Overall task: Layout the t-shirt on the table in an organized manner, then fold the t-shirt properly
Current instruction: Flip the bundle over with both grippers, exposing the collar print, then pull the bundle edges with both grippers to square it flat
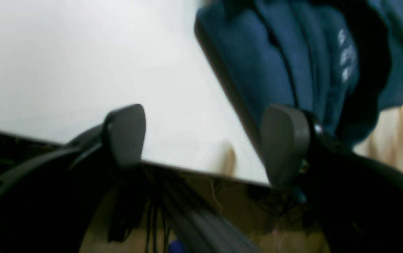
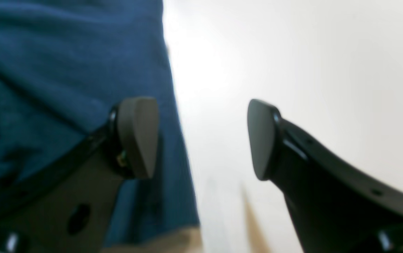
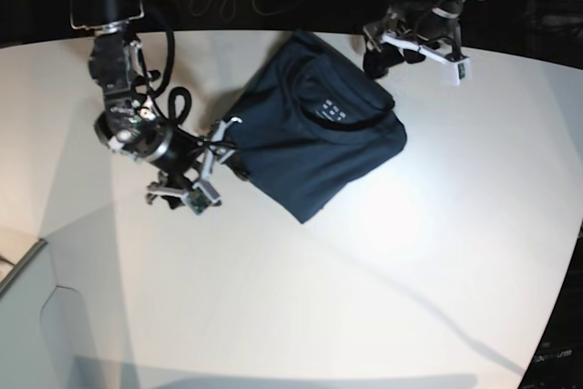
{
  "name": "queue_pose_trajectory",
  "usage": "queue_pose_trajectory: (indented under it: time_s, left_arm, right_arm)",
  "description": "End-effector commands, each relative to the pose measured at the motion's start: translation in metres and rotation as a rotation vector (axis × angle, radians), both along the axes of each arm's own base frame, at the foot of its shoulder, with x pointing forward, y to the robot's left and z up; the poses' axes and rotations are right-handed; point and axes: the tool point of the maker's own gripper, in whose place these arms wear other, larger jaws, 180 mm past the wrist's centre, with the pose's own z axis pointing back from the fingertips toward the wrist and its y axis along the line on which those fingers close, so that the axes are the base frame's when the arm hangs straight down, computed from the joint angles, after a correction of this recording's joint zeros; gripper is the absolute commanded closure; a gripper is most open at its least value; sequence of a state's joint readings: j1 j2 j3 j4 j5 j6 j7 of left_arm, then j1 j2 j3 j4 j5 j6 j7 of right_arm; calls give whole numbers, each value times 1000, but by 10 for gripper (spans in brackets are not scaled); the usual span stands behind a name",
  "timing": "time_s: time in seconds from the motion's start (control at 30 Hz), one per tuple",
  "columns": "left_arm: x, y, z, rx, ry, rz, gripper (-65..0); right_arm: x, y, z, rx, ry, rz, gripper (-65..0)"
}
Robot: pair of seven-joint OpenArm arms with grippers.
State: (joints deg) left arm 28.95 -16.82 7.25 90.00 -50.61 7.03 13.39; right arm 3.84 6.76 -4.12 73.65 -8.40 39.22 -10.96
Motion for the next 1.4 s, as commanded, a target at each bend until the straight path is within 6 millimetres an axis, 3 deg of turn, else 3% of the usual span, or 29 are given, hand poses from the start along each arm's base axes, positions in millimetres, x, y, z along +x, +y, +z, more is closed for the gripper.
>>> queue_pose_trajectory:
  time_s: [0.0, 0.27, 0.57, 0.7, 0.9, 1.03, 1.2, 1.33, 1.37]
  left_arm:
    - [1, -2, -4, -8, 23, -3, -503]
    - [42, -16, -7, -46, -18, 38, -501]
    - [99, -31, -5, -81, -67, 74, -501]
    - [134, -35, 7, -90, -114, 80, -501]
    - [169, -39, 46, -108, -228, 70, -500]
    - [178, -32, 76, -100, -306, 56, -500]
    - [151, -25, 101, -85, -361, 21, -500]
    - [127, -40, 113, -122, -372, 0, -502]
    - [119, -54, 111, -152, -358, -7, -503]
  right_arm:
    - [9, 2, 10, 31, -31, 8, -401]
    - [-3, -7, -18, 16, 54, -5, -400]
    - [-43, -29, -48, -31, 140, -7, -399]
    - [-59, -41, -58, -57, 175, -7, -399]
    - [-68, -54, -61, -69, 187, -31, -398]
    - [-58, -61, -37, -44, 113, -91, -399]
    - [-40, -66, 5, -34, -15, -132, -399]
    - [-33, -69, 20, -36, -62, -144, -399]
    - [-32, -73, 22, -38, -66, -154, -399]
